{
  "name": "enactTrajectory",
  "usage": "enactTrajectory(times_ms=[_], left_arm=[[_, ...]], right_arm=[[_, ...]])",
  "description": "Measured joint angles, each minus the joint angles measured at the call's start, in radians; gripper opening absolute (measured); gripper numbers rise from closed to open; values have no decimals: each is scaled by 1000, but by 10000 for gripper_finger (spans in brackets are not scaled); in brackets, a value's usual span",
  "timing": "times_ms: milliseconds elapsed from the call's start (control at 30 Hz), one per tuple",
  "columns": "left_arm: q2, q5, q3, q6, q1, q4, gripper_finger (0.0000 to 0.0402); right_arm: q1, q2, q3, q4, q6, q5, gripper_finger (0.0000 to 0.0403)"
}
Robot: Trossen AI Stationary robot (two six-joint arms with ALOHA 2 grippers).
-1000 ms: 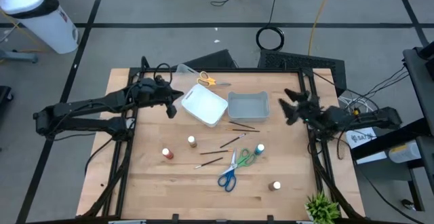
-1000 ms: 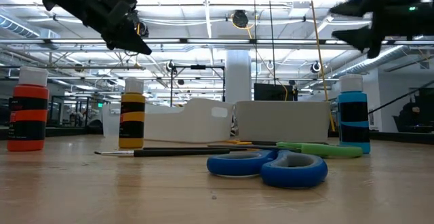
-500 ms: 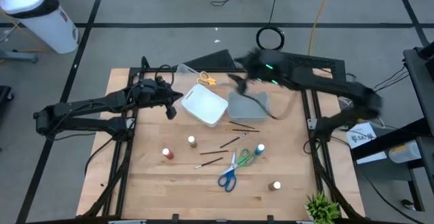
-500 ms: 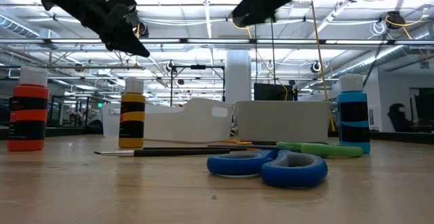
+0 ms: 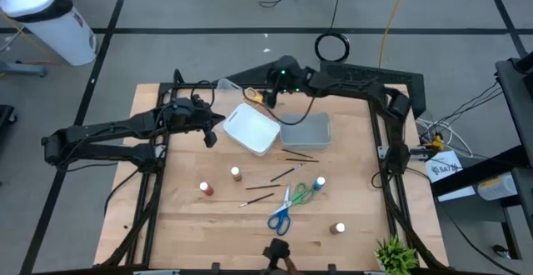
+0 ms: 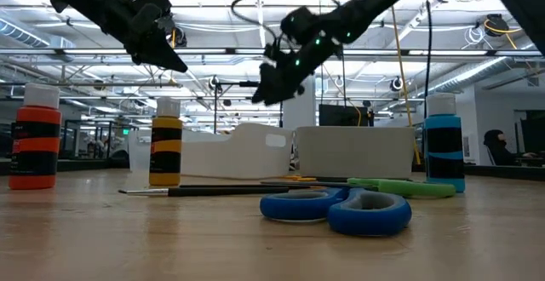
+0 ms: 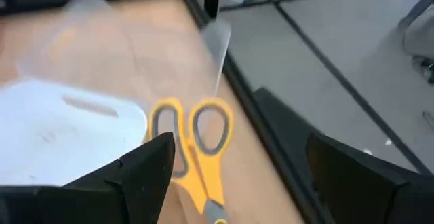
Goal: Pick & Place Paint Supplies
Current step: Put the yellow scissors into the transparent bin
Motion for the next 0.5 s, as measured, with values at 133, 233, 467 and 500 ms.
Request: enactTrajectory(times_ms=[133, 233, 467, 500], left_arm=[[0, -1, 0, 0, 0, 1, 26], [0, -1, 0, 0, 0, 1, 26], [0, -7, 0, -4, 0, 4, 26], [0, -7, 0, -9, 0, 5, 26]], right_arm=[[2, 47, 0, 45, 0, 1, 313], [1, 76, 3, 103, 1, 2, 313], [-5, 154, 91, 100, 2, 3, 313], [-6, 164, 108, 96, 2, 3, 313]])
